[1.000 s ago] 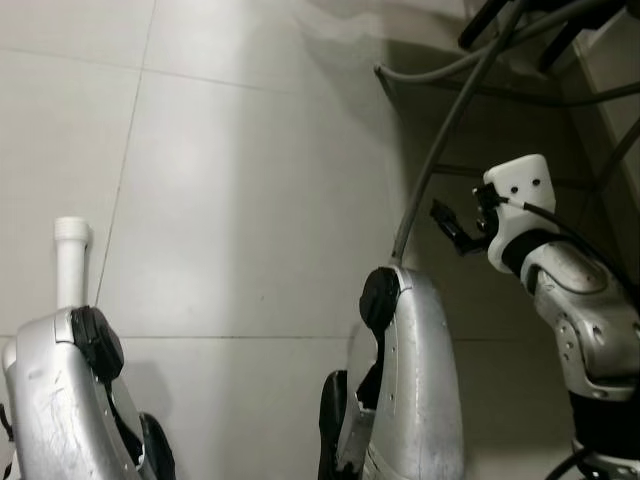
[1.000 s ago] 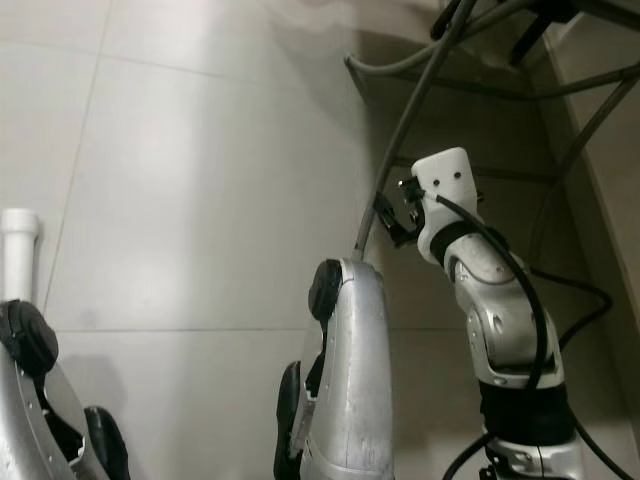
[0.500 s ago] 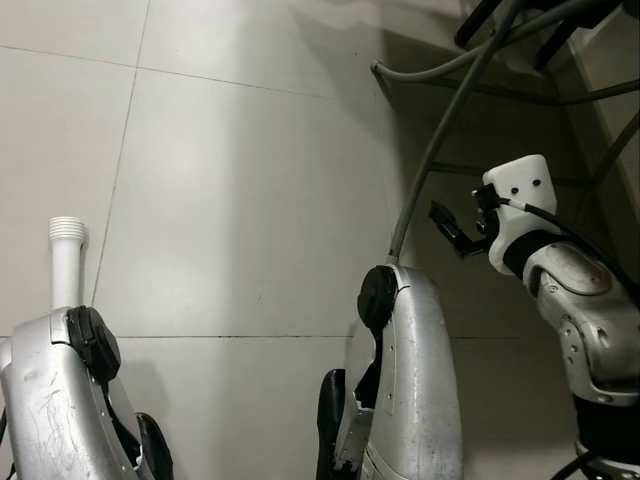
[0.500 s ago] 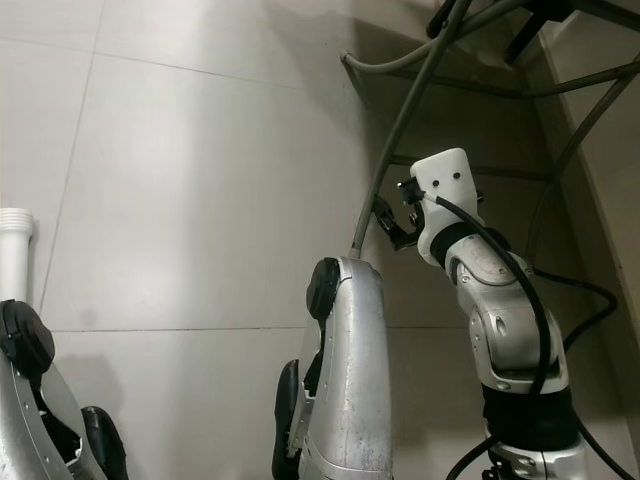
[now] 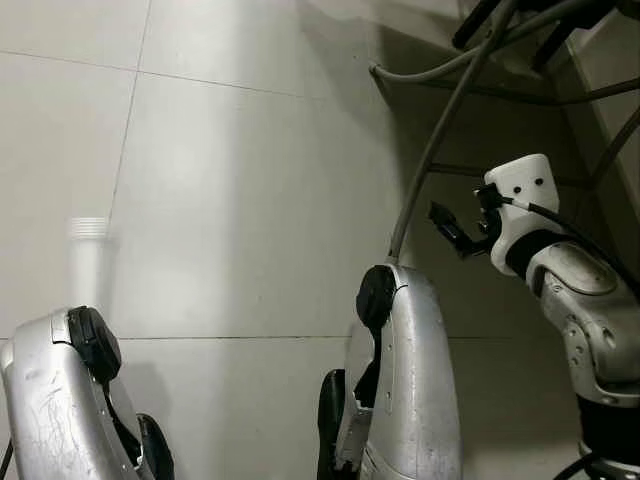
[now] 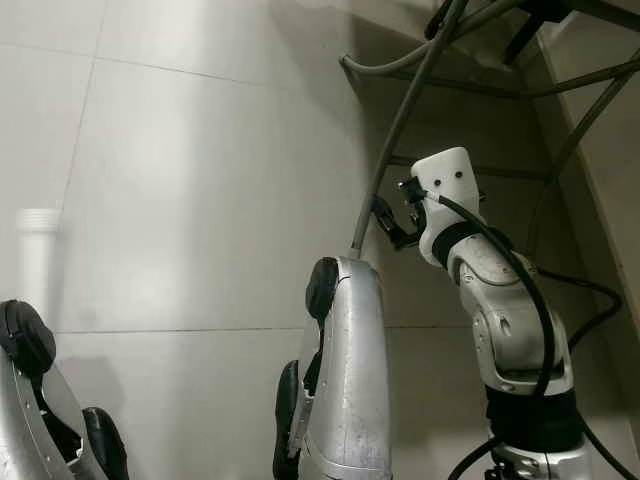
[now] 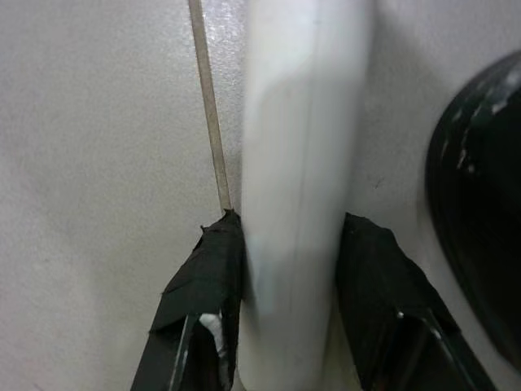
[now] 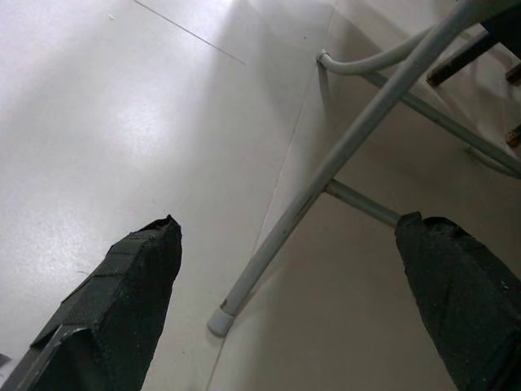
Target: Building children table
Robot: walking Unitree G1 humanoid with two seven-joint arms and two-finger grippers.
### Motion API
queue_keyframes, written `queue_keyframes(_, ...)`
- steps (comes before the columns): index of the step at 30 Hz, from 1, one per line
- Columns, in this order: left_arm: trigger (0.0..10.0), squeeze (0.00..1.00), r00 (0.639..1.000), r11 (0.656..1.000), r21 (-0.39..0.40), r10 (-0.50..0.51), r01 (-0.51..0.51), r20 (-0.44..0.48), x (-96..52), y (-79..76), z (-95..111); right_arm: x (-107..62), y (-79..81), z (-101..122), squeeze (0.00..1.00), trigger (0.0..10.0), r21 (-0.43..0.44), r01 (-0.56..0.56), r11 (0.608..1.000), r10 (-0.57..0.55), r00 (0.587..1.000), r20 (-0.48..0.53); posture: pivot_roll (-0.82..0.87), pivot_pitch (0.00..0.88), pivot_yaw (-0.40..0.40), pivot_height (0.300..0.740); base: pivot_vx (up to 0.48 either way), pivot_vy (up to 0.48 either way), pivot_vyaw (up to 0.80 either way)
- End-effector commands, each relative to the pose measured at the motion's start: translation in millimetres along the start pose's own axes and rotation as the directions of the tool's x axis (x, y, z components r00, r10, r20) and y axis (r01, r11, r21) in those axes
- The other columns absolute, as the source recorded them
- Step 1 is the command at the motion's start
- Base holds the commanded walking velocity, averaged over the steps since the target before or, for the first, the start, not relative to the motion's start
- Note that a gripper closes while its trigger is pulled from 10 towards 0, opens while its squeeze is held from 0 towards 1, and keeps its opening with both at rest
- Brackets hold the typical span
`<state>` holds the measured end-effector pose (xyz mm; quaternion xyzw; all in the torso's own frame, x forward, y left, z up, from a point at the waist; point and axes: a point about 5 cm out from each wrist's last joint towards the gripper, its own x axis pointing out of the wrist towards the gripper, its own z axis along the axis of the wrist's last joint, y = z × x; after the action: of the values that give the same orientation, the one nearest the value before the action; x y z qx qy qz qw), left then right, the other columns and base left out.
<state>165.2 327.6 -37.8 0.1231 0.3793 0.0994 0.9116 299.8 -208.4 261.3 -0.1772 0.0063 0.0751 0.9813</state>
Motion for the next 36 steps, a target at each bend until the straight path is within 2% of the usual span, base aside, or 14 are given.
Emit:
queue_keyframes(1, 0.0, 0.0, 0.988, 1.0, -0.001, -0.026, 0.026, -0.155, -9.3, -13.1, -36, -3.6, -4.3, -9, 0.0, 10.0, 0.013, 0.015, 1.0, -0.015, 0.999, -0.04, -0.47, 0.534, -0.289, 0.3, 0.0, 0.0, 0.0)
queue_keyframes(4, 0.0, 0.0, 0.986, 1.0, -0.006, 0.001, -0.002, -0.167, -11.0, -9.1, -39, -2.1, -2.8, -9, 0.0, 10.0, 0.021, 0.01, 1.0, -0.009, 0.999, -0.038, -0.47, 0.532, -0.285, 0.3, 0.0, 0.0, 0.0)
queue_keyframes(9, 0.0, 0.0, 0.966, 0.98, -0.073, 0.166, -0.183, -0.197, -17.4, 10.6, -47, -0.3, 5.7, -6, 0.0, 10.0, 0.043, -0.034, 0.998, 0.035, 0.999, -0.014, -0.45, 0.527, -0.272, 0.3, 0.0, 0.0, 0.0)
queue_keyframes(14, 0.0, 0.0, 0.952, 0.963, -0.086, 0.235, -0.255, -0.198, -22.0, 20.4, -51, 1.0, 12.0, -5, 0.0, 10.0, 0.06, -0.065, 0.996, 0.065, 0.998, -0.006, -0.43, 0.52, -0.258, 0.3, 0.0, 0.0, 0.0)
queue_keyframes(15, 0.0, 0.0, 0.942, 0.949, -0.091, 0.28, -0.3, -0.185, -24.1, 27.1, -51, 1.7, 15.1, -4, 0.0, 10.0, 0.072, -0.08, 0.994, 0.08, 0.997, 0.001, -0.41, 0.516, -0.251, 0.3, 0.0, 0.0, 0.0)
queue_keyframes(16, 0.0, 0.0, 0.942, 0.949, -0.091, 0.28, -0.3, -0.185, -24.1, 27.1, -51, 1.7, 15.1, -4, 0.0, 10.0, 0.072, -0.08, 0.994, 0.08, 0.997, 0.001, -0.41, 0.516, -0.251, 0.3, 0.0, 0.0, 0.0)
queue_keyframes(18, 0.0, 0.0, 0.917, 0.917, -0.098, 0.372, -0.387, -0.148, -30.1, 42.3, -50, 3.1, 22.0, -2, 0.0, 10.0, 0.095, -0.115, 0.989, 0.113, 0.993, 0.02, -0.39, 0.511, -0.239, 0.3, 0.0, 0.0, 0.0)
queue_keyframes(24, 0.0, 0.0, 0.881, 0.877, -0.088, 0.465, -0.472, -0.088, -38.1, 60.0, -47, 4.8, 29.2, -2, 0.0, 10.0, 0.126, -0.149, 0.981, 0.147, 0.989, 0.03, -0.36, 0.503, -0.225, 0.315, 0.0, 0.0, 0.0)
queue_keyframes(26, 0.0, 0.0, 0.851, 0.849, -0.064, 0.524, -0.525, -0.034, -43.4, 71.2, -42, 5.1, 33.2, 0, 0.0, 10.0, 0.154, -0.175, 0.972, 0.17, 0.984, 0.047, -0.34, 0.496, -0.217, 0.325, 0.0, 0.0, 0.0)
queue_keyframes(27, 0.0, 0.0, 0.851, 0.849, -0.064, 0.524, -0.525, -0.034, -43.4, 71.2, -42, 5.1, 33.2, 0, 0.0, 10.0, 0.154, -0.175, 0.972, 0.17, 0.984, 0.047, -0.34, 0.496, -0.217, 0.325, 0.0, 0.0, 0.0)
queue_keyframes(30, 0.0, 0.0, 0.786, 0.791, -0.057, 0.612, -0.609, 0.092, -53.3, 88.9, -28, 6.4, 45.4, 13, 0.0, 10.0, 0.247, -0.263, 0.933, 0.23, 0.961, 0.152, -0.3, 0.485, -0.197, 0.34, 0.0, 0.0, 0.0)
queue_keyframes(34, 0.0, 0.0, 0.755, 0.783, -0.082, 0.618, -0.617, 0.221, -59.4, 91.2, -9, 5.9, 58.3, 26, 0.0, 10.0, 0.281, -0.348, 0.894, 0.288, 0.929, 0.233, -0.26, 0.468, -0.184, 0.355, 0.0, 0.0, 0.0)
queue_keyframes(35, 0.0, 0.0, 0.755, 0.783, -0.082, 0.618, -0.617, 0.221, -59.4, 91.2, -9, 5.9, 58.3, 26, 0.0, 10.0, 0.281, -0.348, 0.894, 0.288, 0.929, 0.233, -0.26, 0.468, -0.184, 0.355, 0.0, 0.0, 0.0)
queue_keyframes(36, 0.0, 0.0, 0.739, 0.781, -0.087, 0.615, -0.618, 0.274, -62.7, 91.4, 1, 5.8, 62.7, 30, 0.0, 10.0, 0.293, -0.376, 0.879, 0.305, 0.916, 0.26, -0.24, 0.457, -0.177, 0.36, 0.0, 0.0, 0.0)
